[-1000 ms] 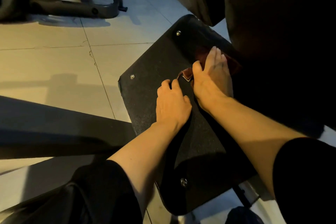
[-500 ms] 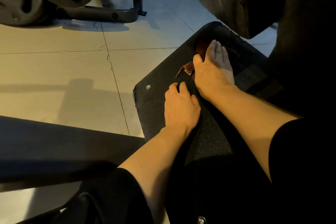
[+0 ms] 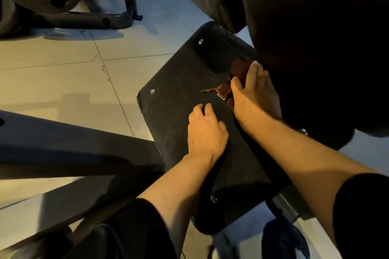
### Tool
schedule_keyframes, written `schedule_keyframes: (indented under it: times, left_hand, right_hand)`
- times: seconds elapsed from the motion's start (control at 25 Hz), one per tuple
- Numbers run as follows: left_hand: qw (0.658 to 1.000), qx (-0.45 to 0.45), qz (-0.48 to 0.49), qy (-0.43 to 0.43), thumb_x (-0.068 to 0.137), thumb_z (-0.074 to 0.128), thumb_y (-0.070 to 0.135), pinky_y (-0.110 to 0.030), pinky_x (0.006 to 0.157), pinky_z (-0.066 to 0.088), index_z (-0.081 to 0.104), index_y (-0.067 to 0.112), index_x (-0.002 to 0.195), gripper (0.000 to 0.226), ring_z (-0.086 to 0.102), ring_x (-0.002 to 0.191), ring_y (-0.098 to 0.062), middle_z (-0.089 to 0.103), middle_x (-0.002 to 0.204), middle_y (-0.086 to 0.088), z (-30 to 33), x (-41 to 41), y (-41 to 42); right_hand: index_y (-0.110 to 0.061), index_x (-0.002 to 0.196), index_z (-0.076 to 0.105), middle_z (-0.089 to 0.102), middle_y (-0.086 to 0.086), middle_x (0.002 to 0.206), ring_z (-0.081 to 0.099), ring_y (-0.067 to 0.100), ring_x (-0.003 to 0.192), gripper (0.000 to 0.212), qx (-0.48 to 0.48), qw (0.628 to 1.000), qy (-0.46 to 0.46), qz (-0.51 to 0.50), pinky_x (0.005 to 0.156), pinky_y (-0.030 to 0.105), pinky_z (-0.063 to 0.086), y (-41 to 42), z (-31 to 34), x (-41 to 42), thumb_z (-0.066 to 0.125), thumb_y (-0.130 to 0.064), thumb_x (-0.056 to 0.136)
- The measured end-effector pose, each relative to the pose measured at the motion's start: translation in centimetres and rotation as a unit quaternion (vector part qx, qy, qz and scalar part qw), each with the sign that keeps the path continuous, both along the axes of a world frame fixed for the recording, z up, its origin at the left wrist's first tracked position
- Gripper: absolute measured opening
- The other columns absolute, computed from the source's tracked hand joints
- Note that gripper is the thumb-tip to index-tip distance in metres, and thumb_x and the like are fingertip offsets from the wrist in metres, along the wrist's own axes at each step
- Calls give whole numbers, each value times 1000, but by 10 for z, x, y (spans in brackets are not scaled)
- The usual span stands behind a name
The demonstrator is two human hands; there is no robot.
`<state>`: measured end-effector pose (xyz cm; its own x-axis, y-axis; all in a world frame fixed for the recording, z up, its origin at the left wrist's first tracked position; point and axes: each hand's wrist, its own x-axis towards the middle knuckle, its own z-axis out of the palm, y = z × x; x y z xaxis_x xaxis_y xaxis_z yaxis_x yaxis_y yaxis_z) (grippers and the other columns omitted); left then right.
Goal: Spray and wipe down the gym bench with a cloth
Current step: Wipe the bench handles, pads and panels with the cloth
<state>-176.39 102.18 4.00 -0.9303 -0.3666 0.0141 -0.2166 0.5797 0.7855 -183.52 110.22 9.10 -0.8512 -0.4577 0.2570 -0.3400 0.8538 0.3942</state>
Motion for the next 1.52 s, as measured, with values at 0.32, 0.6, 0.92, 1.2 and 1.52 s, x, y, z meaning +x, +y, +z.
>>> schedule_keyframes:
  times: [0.32, 0.6, 0.92, 1.2, 1.52]
  left_hand:
    - [995, 76, -27, 60, 98, 49, 19, -30, 102, 36, 48, 12, 138, 41, 48, 124, -25, 49, 136, -10, -1, 63, 25]
    - [918, 380, -39, 105, 98, 51, 13, -2, 75, 43, 49, 21, 133, 36, 58, 95, 7, 60, 112, 12, 37, 79, 35]
    - [938, 270, 136, 167, 97, 51, 11, -31, 111, 30, 32, 26, 148, 57, 40, 133, -19, 43, 144, -5, 46, 26, 10]
    - [973, -75, -124, 181, 94, 46, 16, -52, 106, 36, 41, 33, 143, 53, 35, 135, -29, 40, 146, -2, 12, -21, 29]
    - [942, -158, -124, 268, 90, 58, 15, -30, 89, 40, 47, 32, 140, 54, 46, 114, -27, 38, 142, -7, 12, -38, 18]
  right_hand:
    - [-10, 147, 23, 2, 33, 155, 8, 42, 146, 59, -16, 998, -39, -39, 120, 47, 12, 47, -20, 101, 43, -35, 98]
    - [-28, 146, 31, 31, 3, 153, 38, 21, 135, 72, -414, 885, -198, 81, 109, 37, 39, 38, -8, 126, 63, -3, 86]
    - [-12, 139, 48, 43, 6, 148, 36, 20, 138, 47, -407, 908, -81, 54, 114, 34, 31, 54, -11, 103, 56, -18, 94]
    - [-4, 135, 52, 41, 19, 147, 40, 35, 136, 57, -225, 971, -29, 69, 115, 41, 21, 68, -12, 61, 63, -18, 80]
    - [4, 134, 49, 46, 25, 141, 47, 38, 129, 55, -224, 973, 26, 55, 111, 36, 19, 51, -13, 41, 61, -17, 84]
